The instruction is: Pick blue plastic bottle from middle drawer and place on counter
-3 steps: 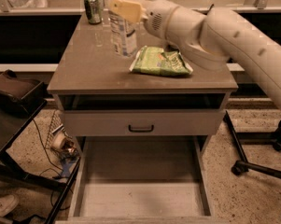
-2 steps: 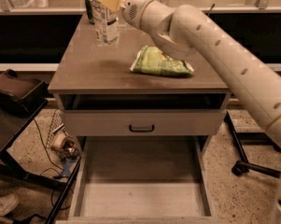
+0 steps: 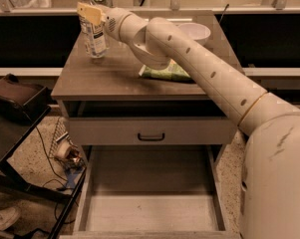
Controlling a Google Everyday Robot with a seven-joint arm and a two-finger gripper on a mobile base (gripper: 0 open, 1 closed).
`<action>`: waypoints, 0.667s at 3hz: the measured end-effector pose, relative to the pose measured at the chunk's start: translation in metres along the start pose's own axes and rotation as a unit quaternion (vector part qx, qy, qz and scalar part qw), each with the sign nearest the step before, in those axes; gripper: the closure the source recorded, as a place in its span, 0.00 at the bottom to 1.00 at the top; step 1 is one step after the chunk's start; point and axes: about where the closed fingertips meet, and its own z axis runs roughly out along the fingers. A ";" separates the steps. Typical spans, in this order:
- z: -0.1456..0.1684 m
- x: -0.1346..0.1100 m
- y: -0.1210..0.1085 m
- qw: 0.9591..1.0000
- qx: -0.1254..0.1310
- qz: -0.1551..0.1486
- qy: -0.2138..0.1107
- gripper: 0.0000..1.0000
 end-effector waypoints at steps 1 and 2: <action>-0.001 0.003 0.001 1.000 0.000 -0.001 0.003 1.00; -0.004 0.022 -0.008 1.000 0.010 0.004 0.013 1.00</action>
Offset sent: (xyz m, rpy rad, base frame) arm 0.0009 -0.0087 -0.0612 -0.0382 0.0671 -0.0337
